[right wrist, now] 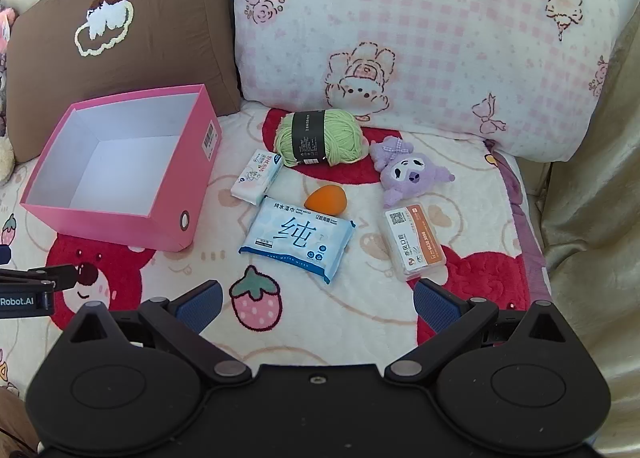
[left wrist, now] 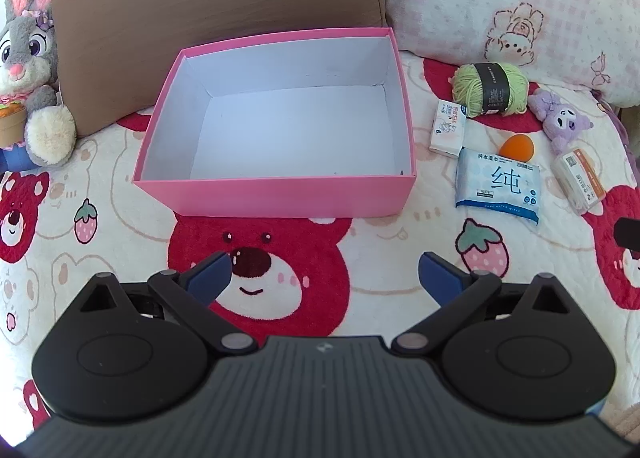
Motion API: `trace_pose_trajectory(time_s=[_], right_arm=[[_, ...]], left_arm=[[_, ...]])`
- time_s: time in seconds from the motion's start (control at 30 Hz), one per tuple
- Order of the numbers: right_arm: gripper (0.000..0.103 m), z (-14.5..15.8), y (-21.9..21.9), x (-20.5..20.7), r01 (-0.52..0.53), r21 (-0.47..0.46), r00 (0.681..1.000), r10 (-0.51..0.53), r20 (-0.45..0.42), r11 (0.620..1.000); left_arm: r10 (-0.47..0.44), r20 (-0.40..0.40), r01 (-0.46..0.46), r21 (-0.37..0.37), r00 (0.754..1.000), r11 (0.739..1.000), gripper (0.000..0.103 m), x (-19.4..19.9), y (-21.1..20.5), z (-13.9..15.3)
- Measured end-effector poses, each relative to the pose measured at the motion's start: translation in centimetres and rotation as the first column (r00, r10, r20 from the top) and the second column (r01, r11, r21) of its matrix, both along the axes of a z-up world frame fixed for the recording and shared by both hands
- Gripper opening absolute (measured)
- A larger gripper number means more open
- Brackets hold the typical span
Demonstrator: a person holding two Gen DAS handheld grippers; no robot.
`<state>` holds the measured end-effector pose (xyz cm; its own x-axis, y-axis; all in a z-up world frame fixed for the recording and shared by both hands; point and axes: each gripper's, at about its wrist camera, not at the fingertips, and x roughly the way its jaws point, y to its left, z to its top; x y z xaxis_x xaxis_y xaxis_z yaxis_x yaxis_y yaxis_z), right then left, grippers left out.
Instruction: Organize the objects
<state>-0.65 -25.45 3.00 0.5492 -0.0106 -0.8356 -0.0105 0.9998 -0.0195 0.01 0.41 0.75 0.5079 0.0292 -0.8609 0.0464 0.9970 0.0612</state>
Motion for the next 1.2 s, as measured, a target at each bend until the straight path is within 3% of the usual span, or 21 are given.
trace_pose_trajectory(time_s=[0.27,0.5,0.77,1.2], right_arm=[[0.103,0.1,0.1,-0.3,-0.010,0.015,1.000,0.009,0.010,1.000],[0.103,0.0,-0.1,-0.4,-0.015,0.019,1.000,0.015,0.008,1.000],[0.103,0.5,-0.1,-0.7,-0.031,0.001,0.999,0.031,0.027,1.000],[0.103,-1.0,-1.0,0.2,-0.018,-0.001,1.000,0.018,-0.013,1.000]], left_arm=[[0.001,-0.011,-0.001,-0.004,1.000,1.000,0.100,-0.6,0.0,0.3],[0.012,0.030,-0.013,0.014,0.999,1.000,0.102,-1.0,0.3,1.2],[0.010,0.023,-0.010,0.013,1.000,1.000,0.102,-0.8,0.1,0.8],[-0.019,-0.009,0.019,0.005,1.000,1.000,0.102,0.4,-0.9,-0.9]])
